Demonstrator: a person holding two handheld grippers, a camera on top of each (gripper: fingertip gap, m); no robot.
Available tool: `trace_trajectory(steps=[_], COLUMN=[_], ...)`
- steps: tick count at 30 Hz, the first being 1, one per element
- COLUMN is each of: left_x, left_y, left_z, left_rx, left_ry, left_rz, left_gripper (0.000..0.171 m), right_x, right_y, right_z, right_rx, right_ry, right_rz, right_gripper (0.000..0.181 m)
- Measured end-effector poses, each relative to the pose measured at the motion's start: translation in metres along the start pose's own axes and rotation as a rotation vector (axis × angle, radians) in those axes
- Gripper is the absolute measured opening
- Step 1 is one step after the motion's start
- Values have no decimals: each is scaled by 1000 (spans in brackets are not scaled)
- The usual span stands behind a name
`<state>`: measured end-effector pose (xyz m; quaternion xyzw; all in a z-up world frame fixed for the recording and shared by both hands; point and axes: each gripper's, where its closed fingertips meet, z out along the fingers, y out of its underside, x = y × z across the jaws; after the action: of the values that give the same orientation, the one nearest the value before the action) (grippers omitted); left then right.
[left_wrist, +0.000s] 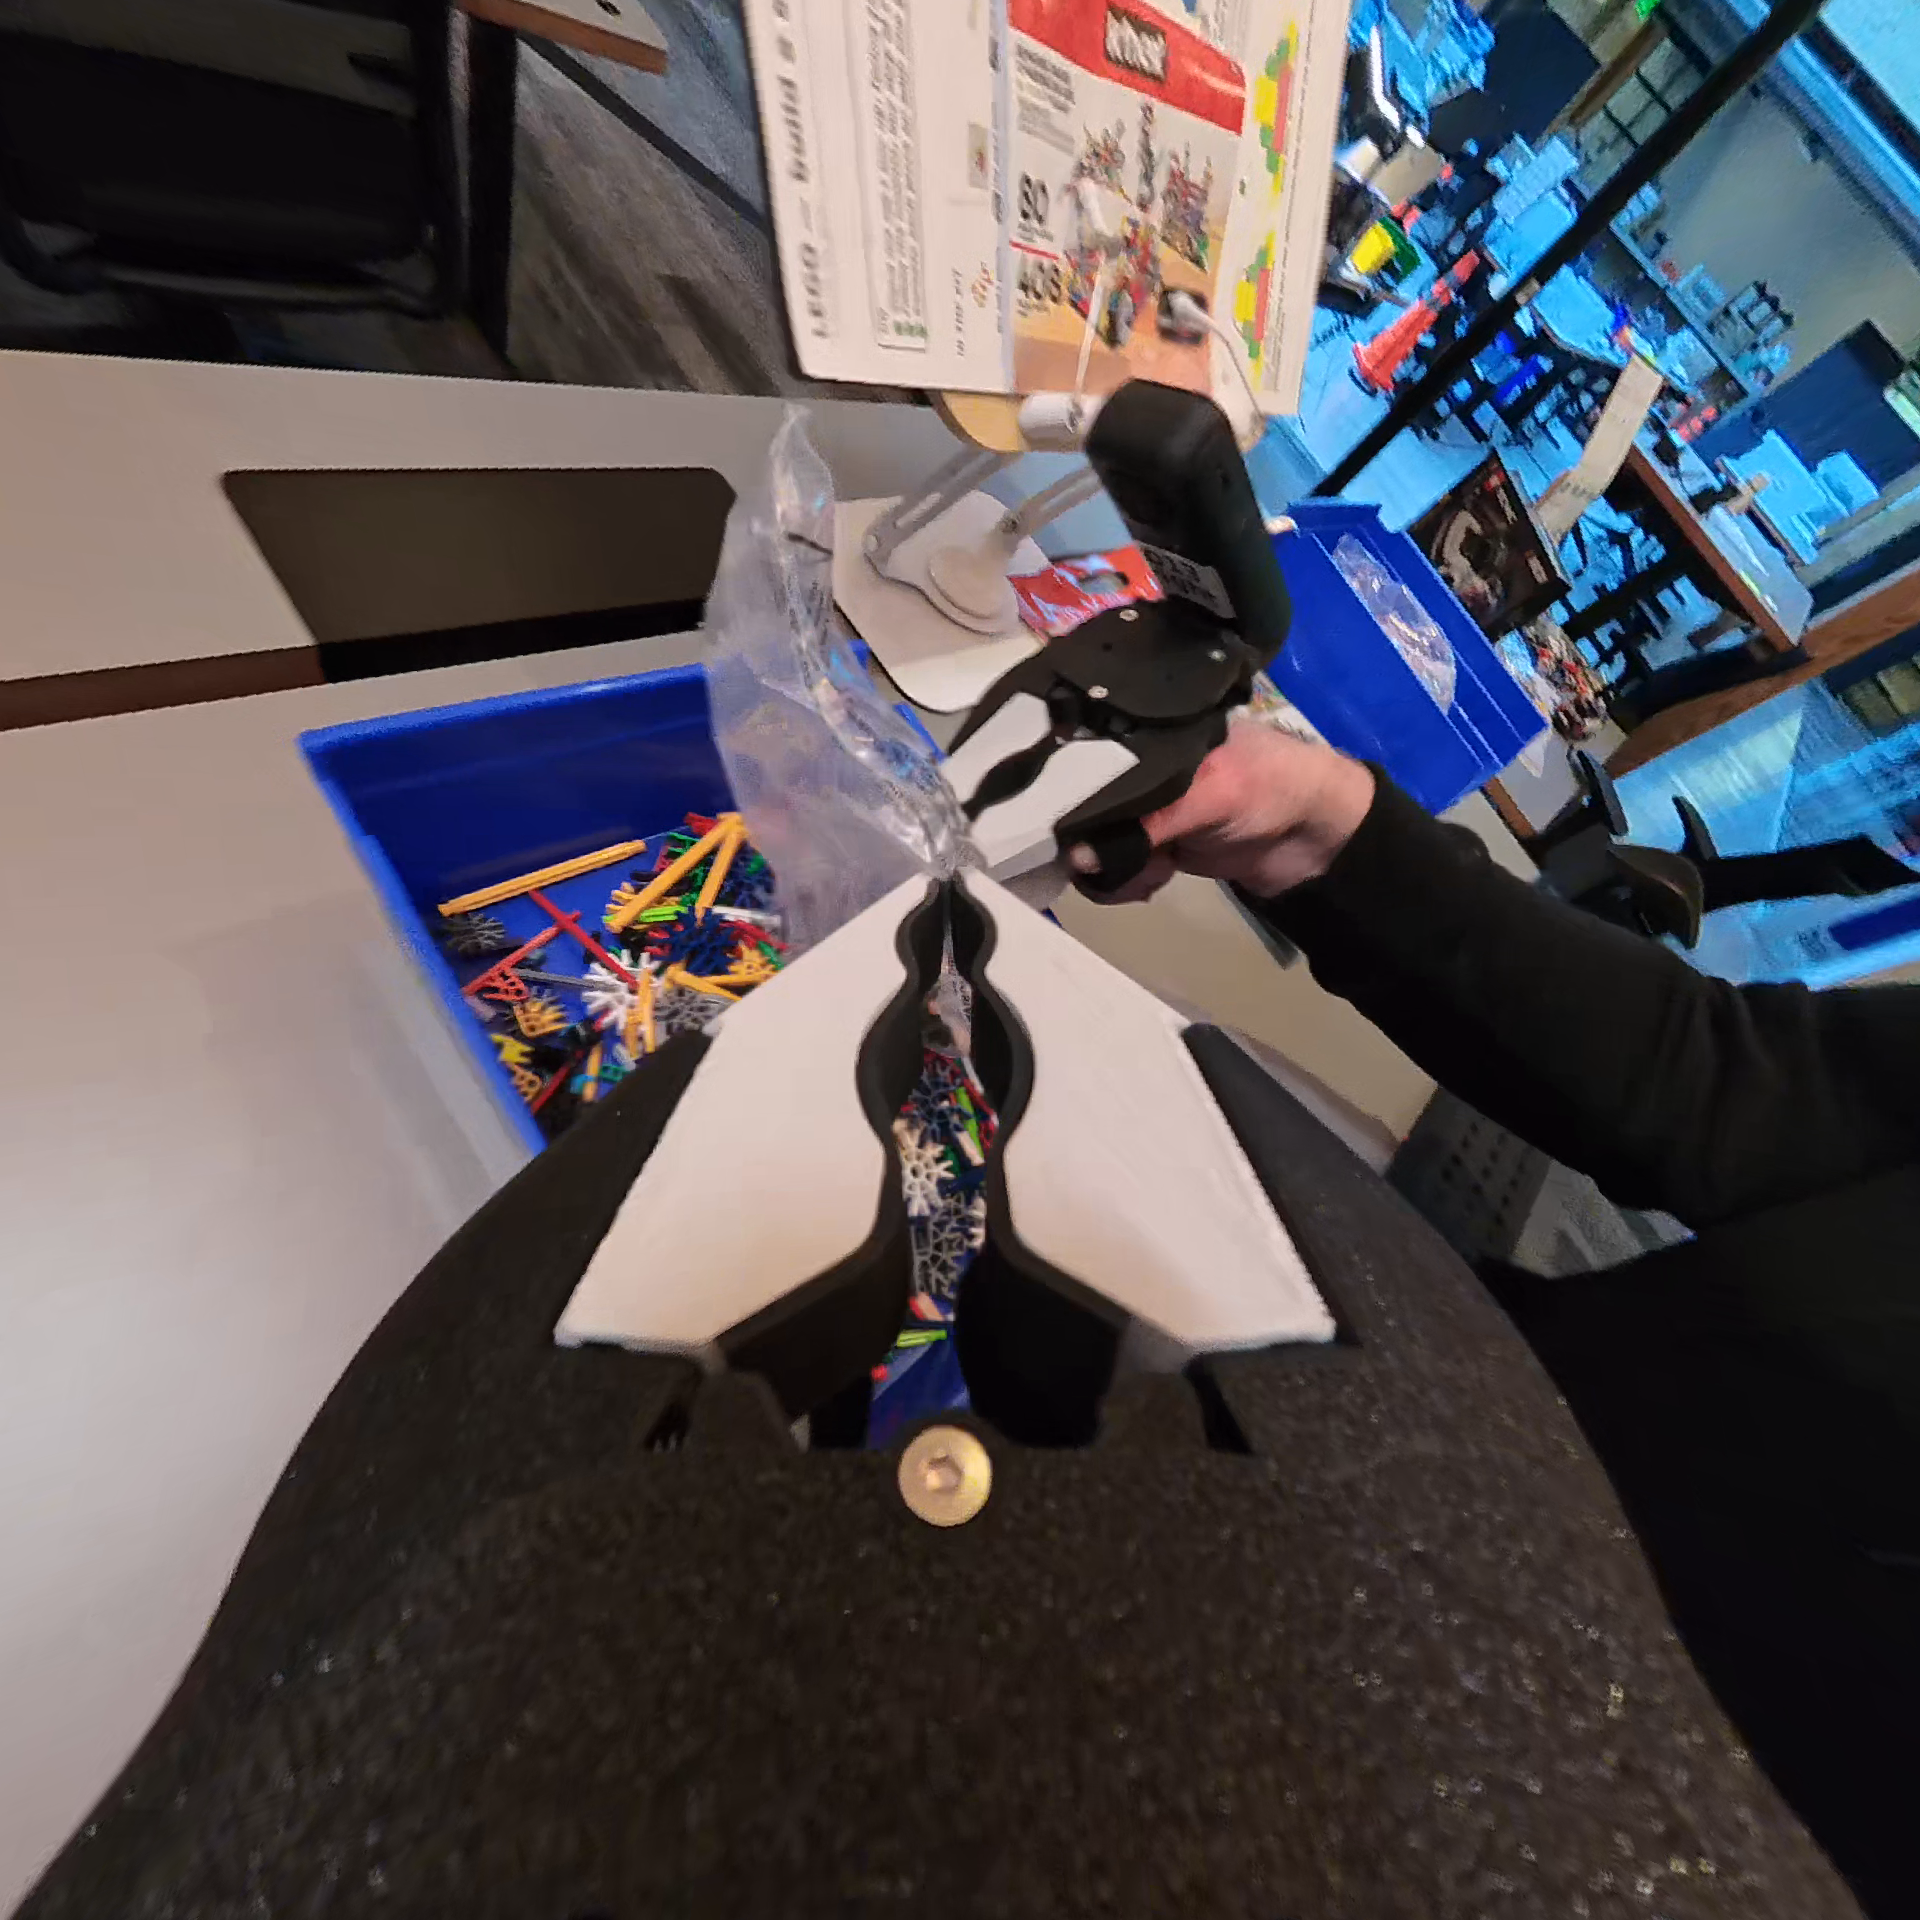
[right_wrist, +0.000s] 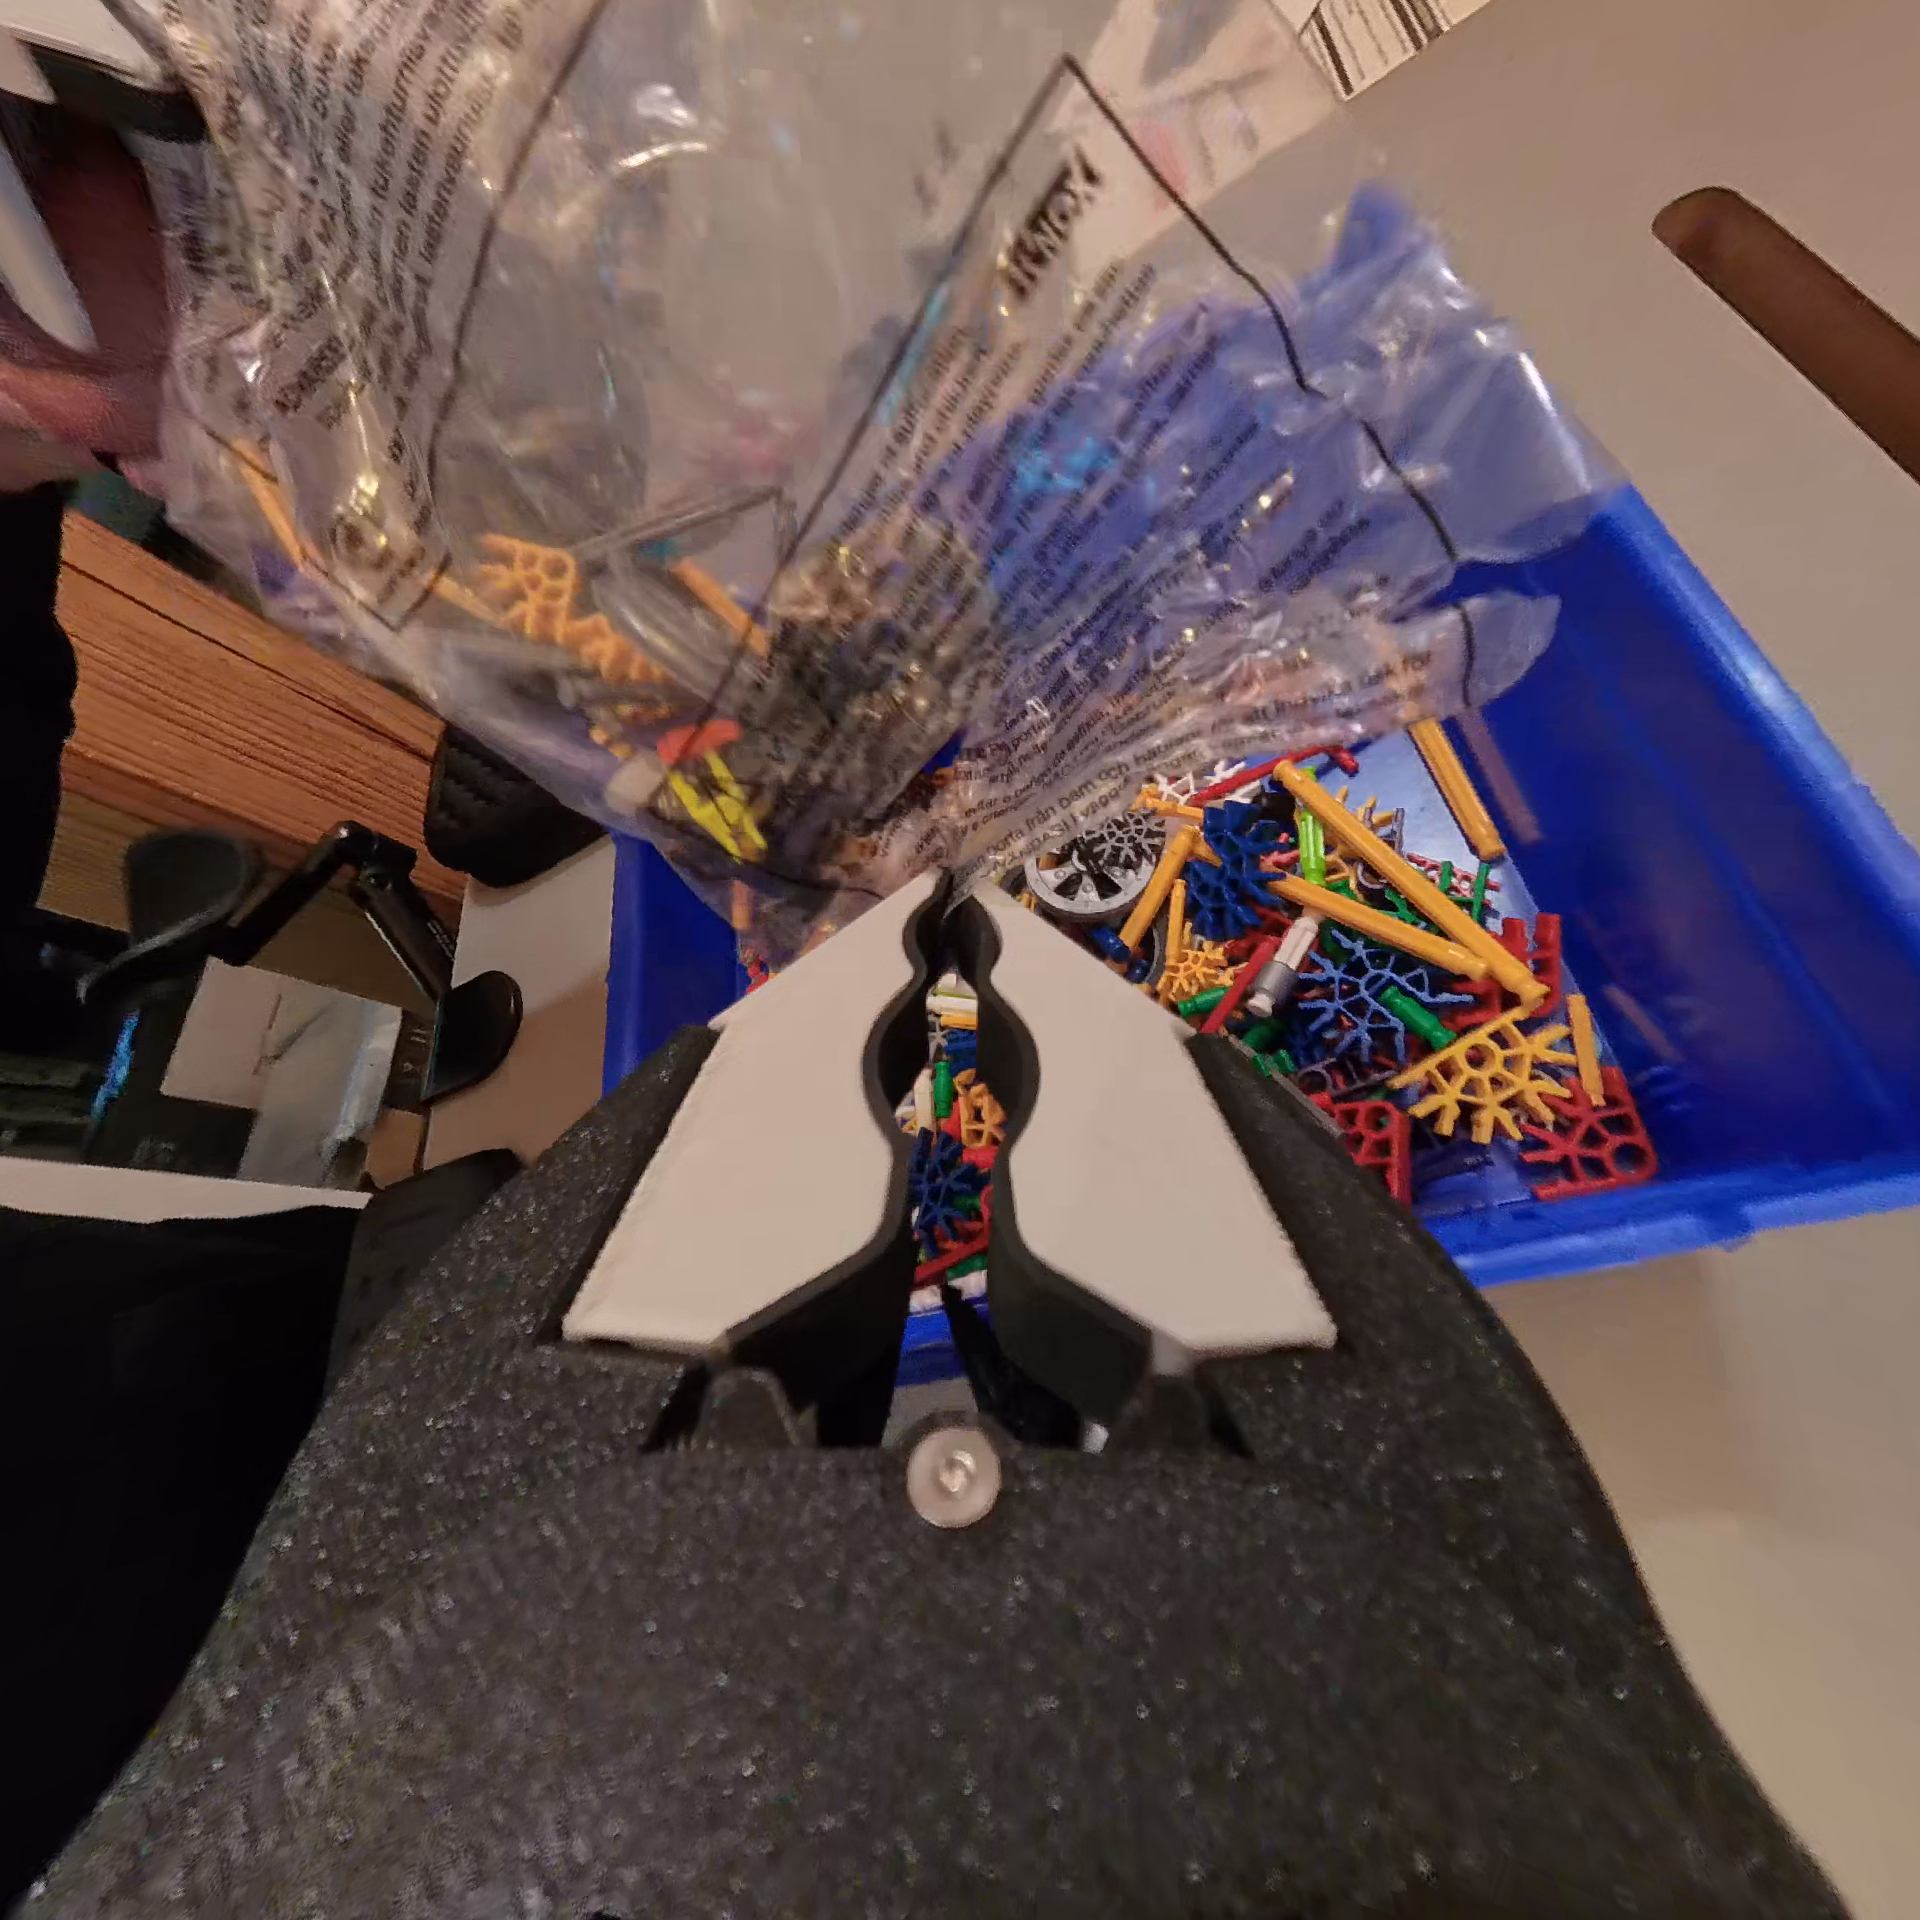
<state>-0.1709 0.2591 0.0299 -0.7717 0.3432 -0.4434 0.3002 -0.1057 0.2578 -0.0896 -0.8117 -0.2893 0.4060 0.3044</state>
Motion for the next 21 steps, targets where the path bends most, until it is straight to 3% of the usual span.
trace_trajectory(steps=[5,11,15,21], left_x=[-33,-58,-42,-13], left_y=[-1,22,18,-9], left_z=[-18,-23,-16,-17], left_rx=[57,65,73,41], left_ry=[-89,-136,-83,-83], left_rz=[-62,-125,-89,47], left_gripper=[0,0,0,0], right_x=[-2,-6,-16,-15], right_y=[-7,-22,-19,-5], right_z=[-14,-35,-27,-3], right_rx=[9,32,-26,-59], right_ry=[18,47,36,67], right_rz=[-33,-78,-117,-102], right_gripper=[0,0,0,0])
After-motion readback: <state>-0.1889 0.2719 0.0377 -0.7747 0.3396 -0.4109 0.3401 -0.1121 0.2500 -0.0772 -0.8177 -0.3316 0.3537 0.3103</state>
